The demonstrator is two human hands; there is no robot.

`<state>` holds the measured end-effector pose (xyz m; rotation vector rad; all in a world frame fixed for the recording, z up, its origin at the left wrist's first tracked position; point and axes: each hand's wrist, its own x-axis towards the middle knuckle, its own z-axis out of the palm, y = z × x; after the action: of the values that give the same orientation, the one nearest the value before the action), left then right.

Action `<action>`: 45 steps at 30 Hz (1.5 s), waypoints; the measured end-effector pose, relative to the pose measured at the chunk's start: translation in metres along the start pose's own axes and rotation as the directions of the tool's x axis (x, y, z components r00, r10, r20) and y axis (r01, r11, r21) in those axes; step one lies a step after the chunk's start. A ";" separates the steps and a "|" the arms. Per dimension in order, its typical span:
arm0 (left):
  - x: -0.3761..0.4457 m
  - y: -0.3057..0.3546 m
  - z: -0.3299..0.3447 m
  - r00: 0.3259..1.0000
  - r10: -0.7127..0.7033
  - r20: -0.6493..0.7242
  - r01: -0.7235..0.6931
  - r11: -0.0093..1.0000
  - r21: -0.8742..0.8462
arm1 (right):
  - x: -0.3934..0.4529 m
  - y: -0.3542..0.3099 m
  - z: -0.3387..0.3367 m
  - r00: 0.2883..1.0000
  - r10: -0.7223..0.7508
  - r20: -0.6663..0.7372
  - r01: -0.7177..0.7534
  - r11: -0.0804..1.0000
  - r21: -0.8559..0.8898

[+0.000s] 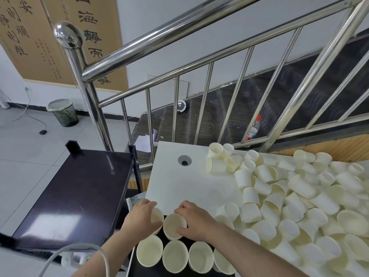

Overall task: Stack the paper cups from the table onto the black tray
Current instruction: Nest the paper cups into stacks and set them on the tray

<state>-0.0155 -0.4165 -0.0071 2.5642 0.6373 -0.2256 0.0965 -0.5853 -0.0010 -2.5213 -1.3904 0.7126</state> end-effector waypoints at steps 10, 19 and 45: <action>0.038 0.054 -0.014 0.987 0.099 -0.129 -0.110 0.990 -0.086 | 0.002 0.062 -0.050 0.943 0.260 -0.209 -0.247 0.965 0.084; 0.087 0.098 0.002 0.989 0.118 -0.088 -0.132 0.976 -0.172 | 0.025 0.126 -0.085 0.910 0.383 -0.160 -0.390 0.921 -0.012; 0.136 0.120 0.025 0.997 0.058 -0.056 -0.067 0.982 -0.176 | 0.082 0.167 -0.091 0.932 0.345 -0.108 -0.350 0.936 -0.030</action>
<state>0.1597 -0.4679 -0.0151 2.4197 0.5670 -0.0787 0.3027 -0.6016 -0.0106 -2.8344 -0.9474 0.5995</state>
